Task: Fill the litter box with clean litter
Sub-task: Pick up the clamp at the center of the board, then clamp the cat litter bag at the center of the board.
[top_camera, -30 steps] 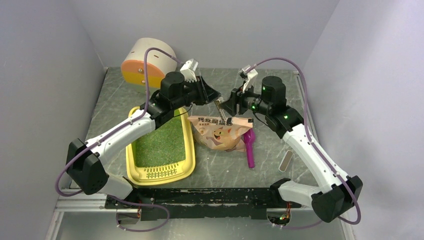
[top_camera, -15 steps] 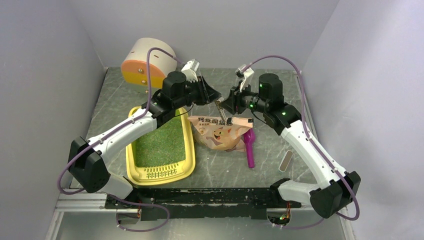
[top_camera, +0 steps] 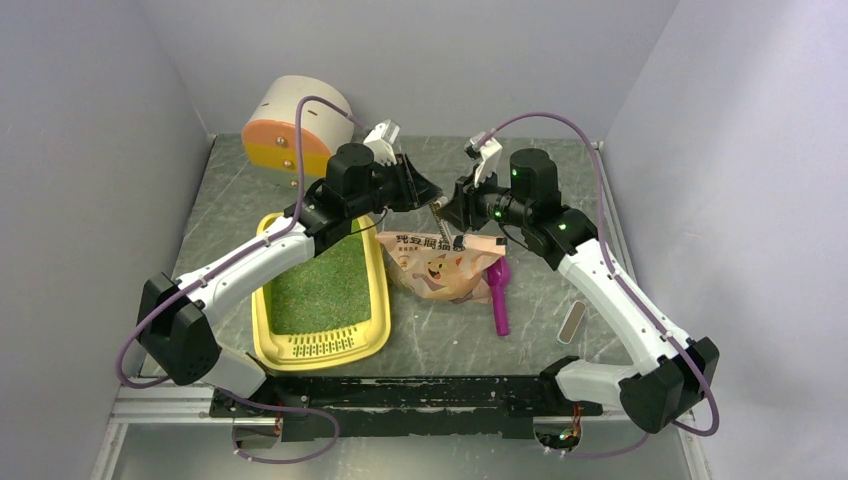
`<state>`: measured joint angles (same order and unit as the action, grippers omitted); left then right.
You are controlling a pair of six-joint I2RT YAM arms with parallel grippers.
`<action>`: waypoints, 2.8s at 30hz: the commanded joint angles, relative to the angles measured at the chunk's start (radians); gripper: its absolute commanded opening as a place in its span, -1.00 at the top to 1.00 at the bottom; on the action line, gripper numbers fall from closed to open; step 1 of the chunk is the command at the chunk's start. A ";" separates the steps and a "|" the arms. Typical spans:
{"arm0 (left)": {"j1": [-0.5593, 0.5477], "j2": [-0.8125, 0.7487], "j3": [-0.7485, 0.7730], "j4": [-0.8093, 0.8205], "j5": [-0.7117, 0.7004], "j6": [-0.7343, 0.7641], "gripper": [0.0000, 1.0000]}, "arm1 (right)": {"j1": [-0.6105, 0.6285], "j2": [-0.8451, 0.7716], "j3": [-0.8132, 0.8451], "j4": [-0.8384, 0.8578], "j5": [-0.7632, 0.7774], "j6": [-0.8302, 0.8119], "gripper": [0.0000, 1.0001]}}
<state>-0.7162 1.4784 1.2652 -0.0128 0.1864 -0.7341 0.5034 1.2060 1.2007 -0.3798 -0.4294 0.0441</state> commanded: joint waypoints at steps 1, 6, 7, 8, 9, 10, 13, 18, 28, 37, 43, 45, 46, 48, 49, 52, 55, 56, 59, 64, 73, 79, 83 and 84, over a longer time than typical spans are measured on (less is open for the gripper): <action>-0.006 0.000 0.041 0.014 0.003 -0.014 0.90 | 0.006 0.006 0.022 -0.011 0.027 0.002 0.26; -0.006 0.001 0.041 0.014 0.004 -0.011 0.90 | 0.007 0.002 0.022 -0.005 0.047 0.006 0.55; -0.005 0.000 0.041 0.014 0.006 -0.011 0.90 | 0.006 0.000 0.022 0.001 0.052 0.009 0.81; -0.006 0.000 0.039 0.016 0.011 -0.011 0.82 | 0.006 -0.002 0.023 0.002 0.060 0.013 1.00; -0.006 -0.002 0.035 0.023 0.016 -0.005 0.58 | 0.007 -0.001 0.024 -0.001 0.068 0.011 1.00; -0.006 -0.004 0.034 0.026 0.019 -0.001 0.28 | 0.007 0.000 0.026 -0.006 0.076 0.007 1.00; -0.006 -0.014 0.047 -0.020 -0.003 0.046 -0.26 | 0.007 0.006 0.032 -0.029 0.116 -0.006 1.00; -0.003 -0.082 0.033 -0.053 -0.102 0.160 -0.95 | 0.006 -0.004 0.032 -0.070 0.223 -0.072 1.00; 0.008 -0.262 -0.228 0.089 0.123 0.790 -0.95 | -0.045 -0.082 -0.001 -0.106 0.285 -0.377 1.00; 0.036 -0.146 -0.215 -0.095 0.518 1.283 -0.89 | -0.126 -0.026 -0.006 -0.079 -0.045 -0.492 1.00; 0.126 -0.031 -0.145 -0.203 0.635 1.370 -0.83 | -0.167 -0.035 -0.052 0.025 -0.222 -0.472 1.00; 0.141 -0.006 -0.139 -0.187 0.640 1.357 -0.82 | -0.180 -0.050 -0.094 0.085 -0.264 -0.458 1.00; 0.146 0.005 -0.144 -0.164 0.649 1.347 -0.82 | -0.185 -0.054 -0.117 0.111 -0.289 -0.450 1.00; 0.148 0.028 -0.147 -0.144 0.665 1.339 -0.81 | -0.190 -0.054 -0.137 0.145 -0.334 -0.432 1.00; 0.149 0.039 -0.142 -0.144 0.669 1.336 -0.80 | -0.192 -0.054 -0.145 0.155 -0.351 -0.424 1.00; 0.149 0.069 -0.129 -0.143 0.679 1.322 -0.77 | -0.193 -0.056 -0.171 0.183 -0.394 -0.420 1.00; 0.149 0.091 -0.127 -0.135 0.681 1.306 -0.73 | -0.194 -0.063 -0.216 0.252 -0.433 -0.415 1.00; 0.149 0.097 -0.127 -0.127 0.673 1.295 -0.71 | -0.194 -0.062 -0.230 0.269 -0.438 -0.415 1.00; 0.149 0.112 -0.126 -0.121 0.652 1.270 -0.65 | -0.194 -0.051 -0.246 0.286 -0.455 -0.427 1.00; 0.149 0.123 -0.128 -0.116 0.627 1.243 -0.55 | -0.196 -0.031 -0.244 0.259 -0.434 -0.472 1.00; 0.149 0.139 -0.121 -0.115 0.609 1.212 -0.25 | -0.199 0.038 -0.187 0.051 -0.415 -0.631 1.00; 0.149 0.155 -0.105 -0.173 0.603 1.230 0.23 | -0.199 0.030 -0.172 -0.041 -0.343 -0.720 1.00; 0.149 0.163 -0.093 -0.211 0.601 1.253 0.47 | -0.197 0.043 -0.127 -0.124 -0.297 -0.747 1.00; 0.149 0.167 -0.087 -0.221 0.609 1.260 0.53 | -0.197 0.046 -0.120 -0.135 -0.296 -0.748 1.00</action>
<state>-0.5705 1.6314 1.1397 -0.1745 0.7765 0.4919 0.3138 1.2427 1.0267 -0.4191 -0.7845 -0.6418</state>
